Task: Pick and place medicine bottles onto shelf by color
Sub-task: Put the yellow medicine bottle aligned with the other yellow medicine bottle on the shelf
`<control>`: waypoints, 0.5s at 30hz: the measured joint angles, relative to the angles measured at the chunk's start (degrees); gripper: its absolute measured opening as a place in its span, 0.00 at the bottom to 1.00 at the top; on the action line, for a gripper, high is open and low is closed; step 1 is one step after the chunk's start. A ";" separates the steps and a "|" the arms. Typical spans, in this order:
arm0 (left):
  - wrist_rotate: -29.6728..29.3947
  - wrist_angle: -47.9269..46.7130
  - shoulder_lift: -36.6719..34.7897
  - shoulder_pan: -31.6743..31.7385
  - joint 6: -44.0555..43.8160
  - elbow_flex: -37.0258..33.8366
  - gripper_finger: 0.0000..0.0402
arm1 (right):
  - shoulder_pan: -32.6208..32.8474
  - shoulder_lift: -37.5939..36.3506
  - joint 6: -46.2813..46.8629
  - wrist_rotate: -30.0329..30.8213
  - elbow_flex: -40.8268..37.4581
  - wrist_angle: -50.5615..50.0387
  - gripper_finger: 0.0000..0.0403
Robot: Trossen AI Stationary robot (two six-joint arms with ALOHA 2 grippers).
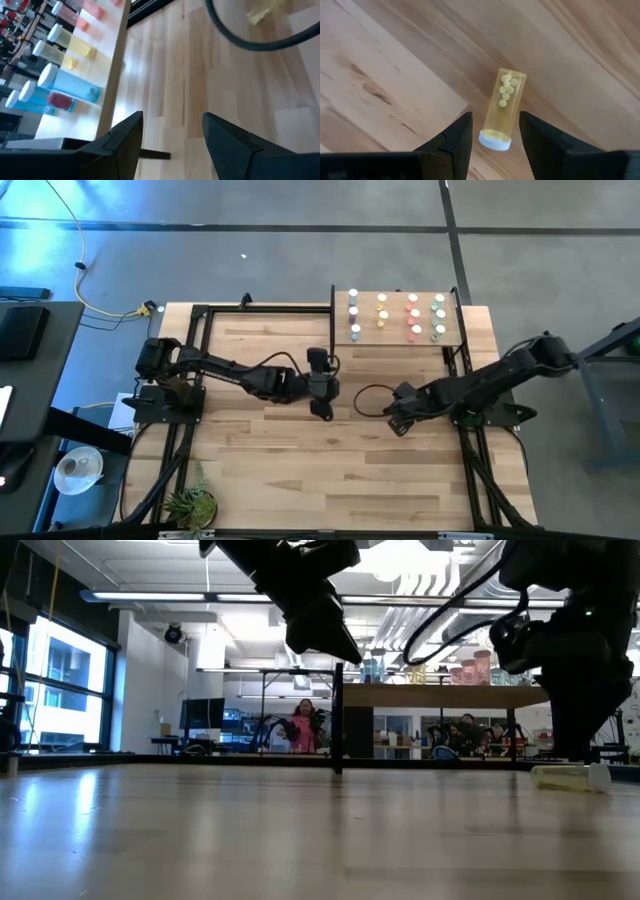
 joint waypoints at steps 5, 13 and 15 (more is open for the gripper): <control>-0.31 -0.08 -0.01 -0.58 1.12 0.00 0.48 | -0.02 3.32 1.38 0.23 0.00 -0.20 0.38; -1.60 -1.58 -0.01 -0.76 1.10 -0.02 0.48 | -0.02 8.86 1.33 -0.91 -0.01 2.25 0.38; -1.73 -2.09 -0.01 -0.76 1.13 -0.02 0.48 | -0.02 9.99 1.31 -1.97 0.00 2.90 0.38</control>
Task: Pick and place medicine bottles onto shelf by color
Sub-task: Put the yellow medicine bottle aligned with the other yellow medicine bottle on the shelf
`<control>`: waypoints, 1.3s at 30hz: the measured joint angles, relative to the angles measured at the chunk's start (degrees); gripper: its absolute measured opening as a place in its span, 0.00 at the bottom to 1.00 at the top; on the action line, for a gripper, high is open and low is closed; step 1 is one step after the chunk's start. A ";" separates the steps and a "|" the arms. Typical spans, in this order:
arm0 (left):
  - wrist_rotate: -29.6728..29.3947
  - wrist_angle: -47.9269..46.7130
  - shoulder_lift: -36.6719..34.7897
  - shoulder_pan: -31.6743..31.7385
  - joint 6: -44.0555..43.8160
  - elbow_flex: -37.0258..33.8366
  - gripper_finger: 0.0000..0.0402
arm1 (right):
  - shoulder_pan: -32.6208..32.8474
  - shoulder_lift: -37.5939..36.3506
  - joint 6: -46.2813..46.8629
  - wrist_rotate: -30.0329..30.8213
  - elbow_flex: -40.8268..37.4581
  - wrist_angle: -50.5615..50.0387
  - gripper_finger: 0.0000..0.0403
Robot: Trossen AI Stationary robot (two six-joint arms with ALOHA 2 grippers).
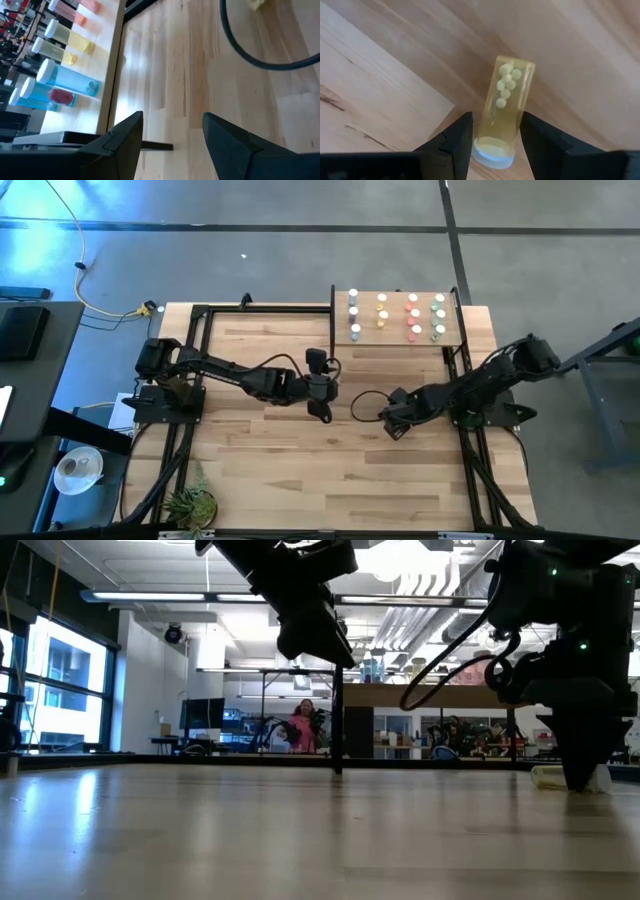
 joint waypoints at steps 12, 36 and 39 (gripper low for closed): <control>1.22 -6.91 0.00 0.04 -4.58 0.00 0.48 | -0.11 0.74 -2.99 -0.78 0.02 1.72 0.22; 43.00 -11.87 0.00 8.29 -30.07 -0.02 0.48 | -0.09 0.79 -39.37 8.11 12.16 7.69 0.20; 47.33 -9.63 0.00 8.78 -34.21 -0.02 0.48 | -0.09 0.77 -46.09 9.62 14.63 7.55 0.20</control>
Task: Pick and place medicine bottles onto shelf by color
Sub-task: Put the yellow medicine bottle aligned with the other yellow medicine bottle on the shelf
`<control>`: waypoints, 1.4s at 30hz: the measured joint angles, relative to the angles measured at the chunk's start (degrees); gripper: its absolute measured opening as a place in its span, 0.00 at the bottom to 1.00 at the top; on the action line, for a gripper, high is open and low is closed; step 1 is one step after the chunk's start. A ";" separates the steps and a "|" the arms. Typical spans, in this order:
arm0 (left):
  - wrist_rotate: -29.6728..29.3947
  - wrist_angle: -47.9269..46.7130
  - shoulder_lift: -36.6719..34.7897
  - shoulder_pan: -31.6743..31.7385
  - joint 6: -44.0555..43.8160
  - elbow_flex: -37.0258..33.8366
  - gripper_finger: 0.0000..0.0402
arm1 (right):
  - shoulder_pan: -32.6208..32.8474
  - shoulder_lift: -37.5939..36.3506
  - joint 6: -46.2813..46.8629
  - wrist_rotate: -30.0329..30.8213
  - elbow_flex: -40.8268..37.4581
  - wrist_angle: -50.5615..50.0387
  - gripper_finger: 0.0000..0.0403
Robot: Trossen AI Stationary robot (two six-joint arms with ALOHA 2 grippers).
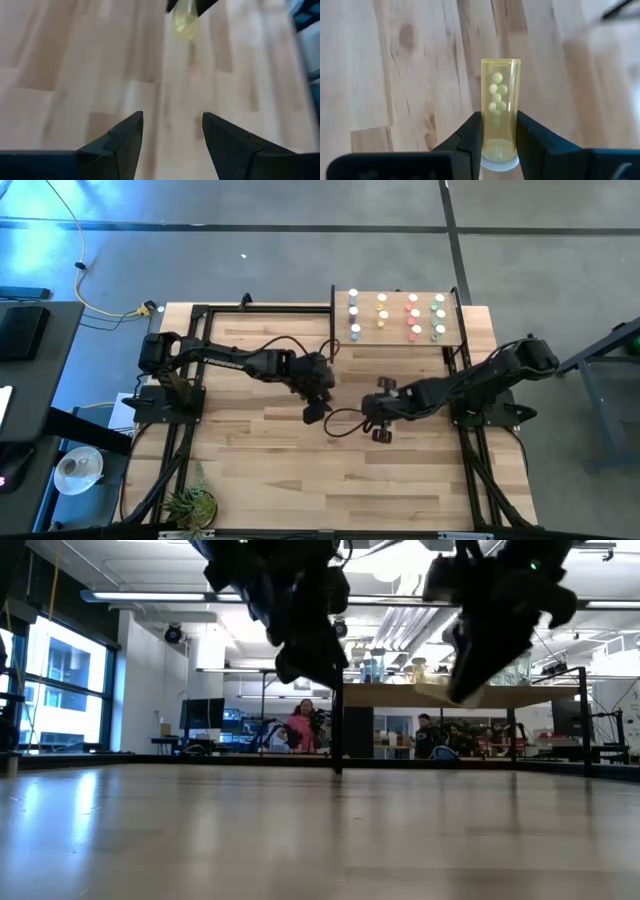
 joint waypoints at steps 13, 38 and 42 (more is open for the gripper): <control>5.91 10.12 0.00 0.28 -16.06 0.00 0.48 | 0.00 -0.04 -25.62 2.36 9.16 -6.74 0.20; 5.91 20.03 0.00 4.08 -23.44 0.00 0.48 | 0.02 -0.07 -61.93 22.17 10.68 -5.59 0.20; 5.91 19.88 0.00 4.44 -23.44 0.00 0.48 | 0.13 -0.07 -64.67 25.53 10.68 -4.70 0.20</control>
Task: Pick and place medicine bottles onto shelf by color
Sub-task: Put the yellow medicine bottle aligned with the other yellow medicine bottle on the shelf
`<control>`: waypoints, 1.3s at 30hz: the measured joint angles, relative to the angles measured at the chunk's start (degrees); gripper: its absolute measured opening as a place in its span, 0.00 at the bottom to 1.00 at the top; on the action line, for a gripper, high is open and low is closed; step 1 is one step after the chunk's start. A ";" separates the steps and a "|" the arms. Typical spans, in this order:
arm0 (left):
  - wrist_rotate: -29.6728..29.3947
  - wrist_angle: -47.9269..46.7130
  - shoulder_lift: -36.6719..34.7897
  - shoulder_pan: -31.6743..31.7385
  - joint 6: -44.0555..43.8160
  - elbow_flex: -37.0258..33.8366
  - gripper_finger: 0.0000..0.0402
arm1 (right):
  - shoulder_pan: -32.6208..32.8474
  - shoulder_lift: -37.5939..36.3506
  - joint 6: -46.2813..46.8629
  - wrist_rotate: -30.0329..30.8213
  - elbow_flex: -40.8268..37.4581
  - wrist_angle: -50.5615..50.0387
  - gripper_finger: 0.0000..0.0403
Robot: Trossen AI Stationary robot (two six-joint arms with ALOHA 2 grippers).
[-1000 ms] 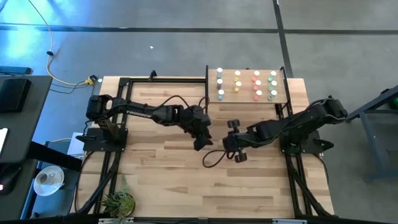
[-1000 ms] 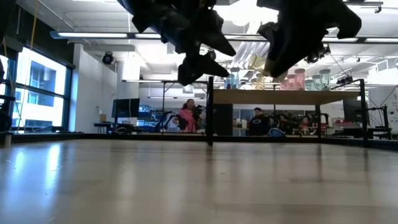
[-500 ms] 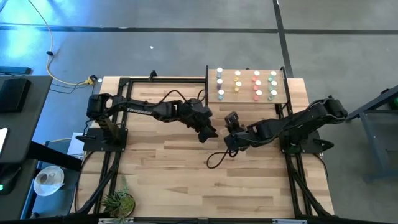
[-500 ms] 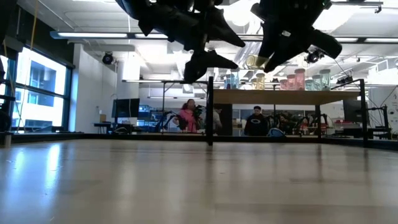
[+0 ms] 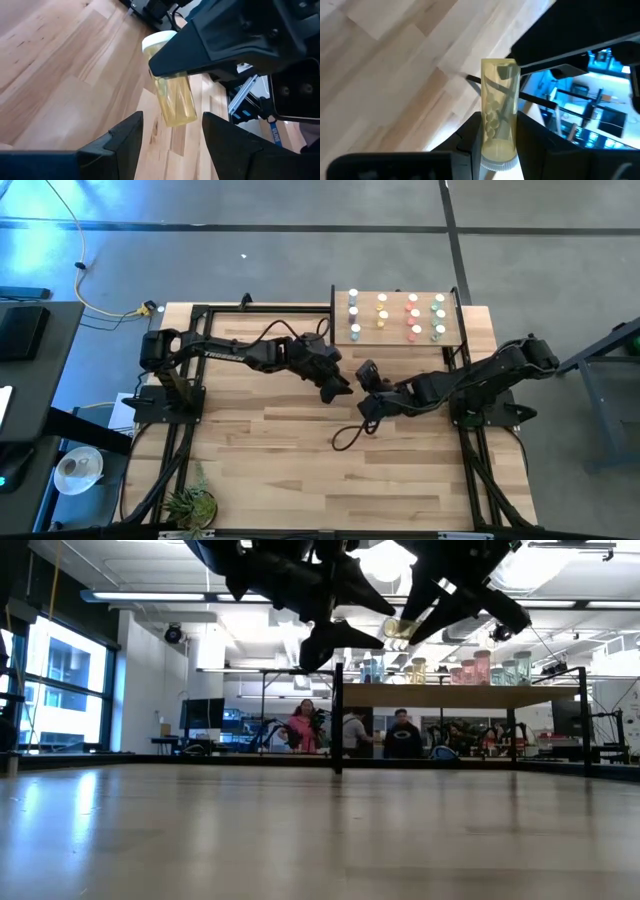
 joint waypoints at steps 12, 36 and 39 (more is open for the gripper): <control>0.00 3.08 0.00 0.11 0.28 0.00 0.48 | -0.02 0.00 -5.74 0.30 0.00 5.22 0.20; -0.04 2.87 0.00 0.11 0.94 0.00 0.27 | -0.04 0.00 -10.12 1.04 0.00 5.90 0.20; -0.05 2.82 0.00 0.11 0.94 0.00 0.26 | -0.04 0.00 -10.43 1.00 0.00 5.90 0.20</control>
